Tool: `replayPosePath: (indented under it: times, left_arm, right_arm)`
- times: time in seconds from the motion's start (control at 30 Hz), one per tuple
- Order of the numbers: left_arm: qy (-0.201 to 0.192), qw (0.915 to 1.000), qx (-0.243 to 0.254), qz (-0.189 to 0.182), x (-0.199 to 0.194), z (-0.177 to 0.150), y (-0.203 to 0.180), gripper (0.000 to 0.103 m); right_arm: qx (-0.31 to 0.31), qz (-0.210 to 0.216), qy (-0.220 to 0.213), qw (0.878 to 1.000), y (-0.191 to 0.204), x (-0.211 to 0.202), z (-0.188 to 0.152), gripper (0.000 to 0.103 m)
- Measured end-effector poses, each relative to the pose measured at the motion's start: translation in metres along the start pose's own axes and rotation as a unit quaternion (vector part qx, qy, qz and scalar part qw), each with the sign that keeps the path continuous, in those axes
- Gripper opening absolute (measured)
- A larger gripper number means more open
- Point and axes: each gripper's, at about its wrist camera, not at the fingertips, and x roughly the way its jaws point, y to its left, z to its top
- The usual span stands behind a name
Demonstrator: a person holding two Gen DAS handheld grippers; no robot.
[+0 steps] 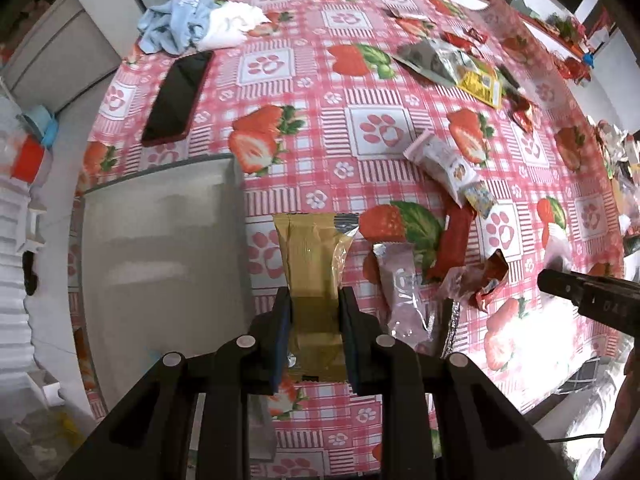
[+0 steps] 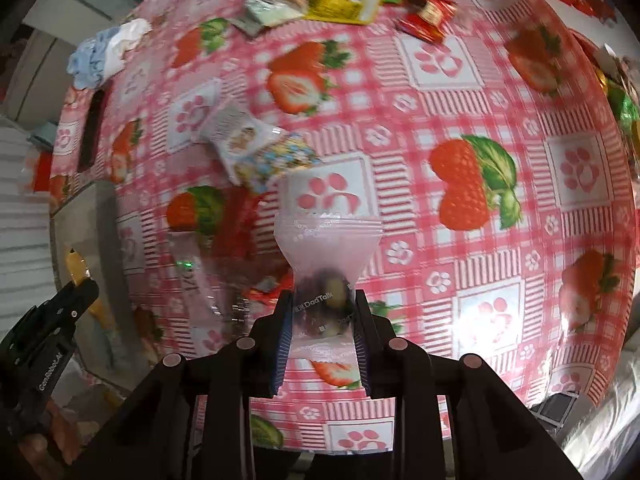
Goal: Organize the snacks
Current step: 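Carry both packets over the white tray and open both tools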
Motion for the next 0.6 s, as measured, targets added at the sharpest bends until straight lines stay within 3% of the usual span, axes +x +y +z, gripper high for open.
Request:
replayPosePath:
  times: [0.33, 0.6]
  left_arm:
    - [-0.016, 0.999, -0.042, 0.003, -0.016, -0.003, 0.042, 0.026]
    - [-0.008, 0.9939, -0.108, 0.019, -0.01, -0.017, 0.105, 0.026]
  right_arm:
    - [-0.061, 0.018, -0.01, 0.998, 0.066, -0.002, 0.009, 0.03]
    - [-0.135, 0.035, 0.007, 0.99, 0.143, 0.013, 0.011, 0.03]
